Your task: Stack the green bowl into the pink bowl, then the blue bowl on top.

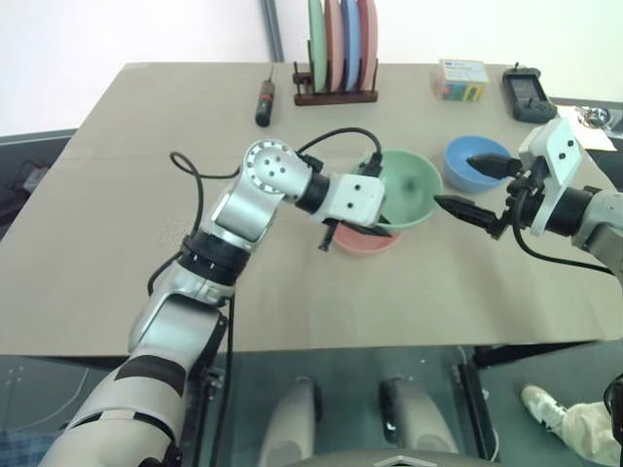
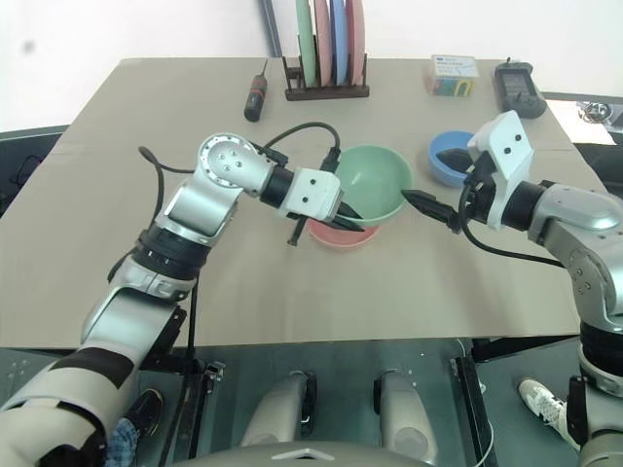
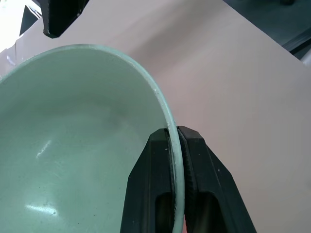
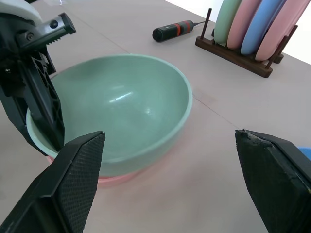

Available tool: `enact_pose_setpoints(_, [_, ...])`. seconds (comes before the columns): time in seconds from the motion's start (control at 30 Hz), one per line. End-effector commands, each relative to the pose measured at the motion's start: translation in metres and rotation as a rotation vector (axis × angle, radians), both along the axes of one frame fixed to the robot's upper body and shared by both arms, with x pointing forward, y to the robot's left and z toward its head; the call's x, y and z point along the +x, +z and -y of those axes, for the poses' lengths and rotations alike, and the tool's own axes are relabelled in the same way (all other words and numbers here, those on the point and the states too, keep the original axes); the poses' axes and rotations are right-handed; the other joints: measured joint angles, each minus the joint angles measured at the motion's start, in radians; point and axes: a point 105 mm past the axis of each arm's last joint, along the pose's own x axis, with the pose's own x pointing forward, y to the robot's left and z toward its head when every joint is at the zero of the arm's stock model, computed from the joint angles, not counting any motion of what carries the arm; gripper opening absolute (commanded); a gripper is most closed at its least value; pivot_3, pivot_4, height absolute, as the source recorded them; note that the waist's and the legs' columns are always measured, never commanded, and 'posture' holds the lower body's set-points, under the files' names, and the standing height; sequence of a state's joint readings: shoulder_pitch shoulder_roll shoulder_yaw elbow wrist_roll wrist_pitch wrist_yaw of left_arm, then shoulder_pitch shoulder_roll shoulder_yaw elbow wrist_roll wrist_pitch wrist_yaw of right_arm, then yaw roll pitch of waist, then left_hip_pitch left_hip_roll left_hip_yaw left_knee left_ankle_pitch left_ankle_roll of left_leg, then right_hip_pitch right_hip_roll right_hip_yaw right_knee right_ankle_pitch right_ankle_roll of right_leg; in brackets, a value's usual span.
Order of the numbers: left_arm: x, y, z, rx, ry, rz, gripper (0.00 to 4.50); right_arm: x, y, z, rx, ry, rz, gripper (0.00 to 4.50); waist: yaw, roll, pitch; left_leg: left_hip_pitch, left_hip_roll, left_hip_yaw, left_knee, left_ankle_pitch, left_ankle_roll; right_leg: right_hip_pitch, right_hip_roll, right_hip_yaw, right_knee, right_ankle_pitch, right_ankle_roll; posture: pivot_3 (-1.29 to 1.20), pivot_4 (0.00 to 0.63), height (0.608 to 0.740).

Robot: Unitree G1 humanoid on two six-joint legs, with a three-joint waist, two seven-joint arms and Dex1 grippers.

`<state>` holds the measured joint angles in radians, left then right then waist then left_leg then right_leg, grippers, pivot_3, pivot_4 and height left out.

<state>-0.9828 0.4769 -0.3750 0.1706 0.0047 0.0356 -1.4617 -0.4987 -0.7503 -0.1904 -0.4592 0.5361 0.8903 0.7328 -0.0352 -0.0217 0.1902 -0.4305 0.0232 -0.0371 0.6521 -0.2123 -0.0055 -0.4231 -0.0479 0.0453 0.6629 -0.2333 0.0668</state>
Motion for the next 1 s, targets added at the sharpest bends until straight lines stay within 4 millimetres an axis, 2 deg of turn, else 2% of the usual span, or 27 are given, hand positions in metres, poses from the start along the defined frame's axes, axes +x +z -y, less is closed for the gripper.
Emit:
enact_pose_setpoints(0.03, [-0.006, 0.005, -0.002, -0.014, -0.008, -0.002, 1.54, -0.004, 0.01, -0.001, -0.016, 0.01, 0.053, 4.47, 0.0, 0.0, 0.0, 0.0, 0.0, 0.0, 0.0, 0.0, 0.0, 0.0, 0.0, 0.0, 0.0, 0.0, 0.0, 0.0, 0.15, 0.74])
enact_pose_setpoints(0.13, [0.001, 0.016, -0.004, -0.078, 0.051, -0.004, 2.81, -0.003, 0.009, -0.001, -0.019, 0.012, 0.051, 4.47, 0.001, 0.0, 0.0, 0.0, 0.0, 0.0, 0.0, 0.0, 0.0, 0.0, 0.0, 0.0, 0.0, 0.0, 0.0, 0.0, 0.15, 0.74])
enact_pose_setpoints(0.23, [0.005, 0.033, -0.011, -0.189, 0.112, -0.054, 2.81, 0.005, 0.005, 0.003, -0.048, -0.015, 0.042, 4.47, 0.0, 0.0, 0.0, 0.0, 0.0, 0.0, 0.001, 0.0, 0.0, 0.0, 0.0, 0.0, 0.0, 0.0, 0.0, 0.0, 0.15, 0.74])
enact_pose_setpoints(0.4, [0.012, 0.065, -0.03, -0.468, 0.225, -0.175, 2.81, 0.042, -0.009, 0.027, -0.143, -0.171, 0.009, 4.47, -0.006, 0.0, 0.0, 0.0, 0.0, 0.0, 0.001, 0.0, 0.0, 0.0, 0.0, 0.0, 0.0, 0.0, 0.0, 0.0, 0.15, 0.74])
enact_pose_setpoints(0.47, [0.016, 0.069, -0.042, -0.553, 0.284, -0.22, 2.81, 0.056, -0.013, 0.034, -0.173, -0.201, 0.004, 4.47, -0.007, 0.0, 0.0, 0.001, 0.0, 0.001, 0.001, 0.0, 0.0, 0.0, 0.0, 0.0, 0.0, 0.0, 0.0, 0.0, 0.15, 0.74])
enact_pose_setpoints(0.57, [0.015, 0.062, -0.065, -0.654, 0.359, -0.294, 2.81, 0.079, -0.022, 0.039, -0.236, -0.213, -0.001, 4.47, -0.013, 0.001, 0.0, 0.001, 0.0, 0.001, 0.001, 0.0, 0.0, 0.0, 0.0, 0.001, 0.0, 0.0, 0.0, 0.0, 0.15, 0.74])
enact_pose_setpoints(0.73, [-0.001, 0.037, -0.097, -0.796, 0.469, -0.408, 2.81, 0.119, -0.037, 0.045, -0.311, -0.211, -0.048, 4.47, -0.013, 0.001, 0.0, 0.001, 0.001, 0.003, 0.001, 0.0, 0.0, 0.0, 0.0, 0.002, 0.0, 0.0, 0.0, 0.0, 0.15, 0.74])
enact_pose_setpoints(0.9, [-0.012, 0.018, -0.13, -0.89, 0.617, -0.429, 2.81, 0.138, -0.053, 0.039, -0.33, -0.179, -0.11, 4.47, -0.006, 0.001, 0.0, 0.0, 0.001, 0.002, 0.0, 0.0, 0.0, 0.0, 0.0, 0.001, -0.001, 0.0, 0.0, 0.0, 0.15, 0.74])
enact_pose_setpoints(1.0, [-0.021, 0.01, -0.142, -0.916, 0.671, -0.438, 2.81, 0.144, -0.061, 0.037, -0.345, -0.185, -0.128, 4.47, -0.003, 0.001, 0.0, 0.0, 0.0, 0.001, 0.0, 0.0, 0.0, 0.0, -0.001, 0.0, 0.0, 0.0, 0.0, 0.0, 0.15, 0.74])
